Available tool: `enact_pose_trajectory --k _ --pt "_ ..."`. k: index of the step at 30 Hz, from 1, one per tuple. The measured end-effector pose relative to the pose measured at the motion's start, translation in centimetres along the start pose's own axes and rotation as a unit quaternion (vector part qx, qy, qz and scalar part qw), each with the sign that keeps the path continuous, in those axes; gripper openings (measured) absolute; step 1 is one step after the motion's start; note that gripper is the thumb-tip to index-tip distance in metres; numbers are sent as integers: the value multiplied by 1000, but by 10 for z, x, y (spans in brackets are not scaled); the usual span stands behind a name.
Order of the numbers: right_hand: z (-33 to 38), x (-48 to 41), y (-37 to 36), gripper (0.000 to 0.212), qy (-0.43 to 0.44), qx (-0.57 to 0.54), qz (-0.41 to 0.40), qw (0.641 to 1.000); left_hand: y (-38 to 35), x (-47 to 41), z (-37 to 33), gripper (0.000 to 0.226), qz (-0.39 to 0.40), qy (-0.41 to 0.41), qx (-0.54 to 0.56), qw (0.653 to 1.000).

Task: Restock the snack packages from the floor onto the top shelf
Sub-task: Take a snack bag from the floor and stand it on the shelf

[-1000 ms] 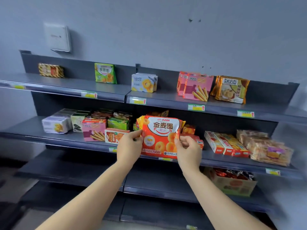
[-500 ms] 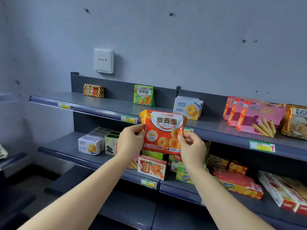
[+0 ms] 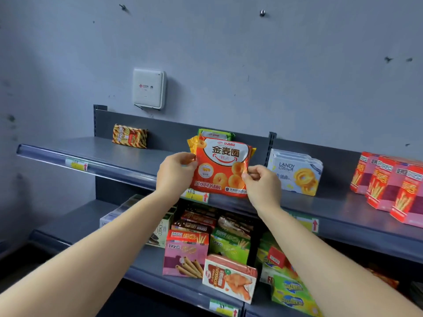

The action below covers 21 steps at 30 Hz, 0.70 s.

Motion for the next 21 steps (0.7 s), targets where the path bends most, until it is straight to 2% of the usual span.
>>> enact_pose_trajectory --k 6,9,12,17,21 --pt "-6 -65 -58 8 18 8 34 999 -19 -78 20 25 9 12 -7 1000" --pt "-7 -88 -85 7 25 43 38 998 -31 -111 34 14 32 30 -3 999" --pt "-9 -109 -111 7 25 68 42 996 -44 -143 48 22 70 46 -6 996" --pt "-11 -136 -149 6 11 145 47 988 -58 -196 76 20 130 78 -14 988" --pt "-18 -148 -171 6 -26 183 36 982 -68 -231 92 22 182 71 -28 980"
Point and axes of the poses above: each hand's wrist, its own x-axis away from the middle knuckle, its own y-axis out of the back of the hand, z = x × y, the point moved 4 cm from there along -x, towards the middle knuckle, and after that the axes turned 2 degrees about -z, right-handed, at the moved point
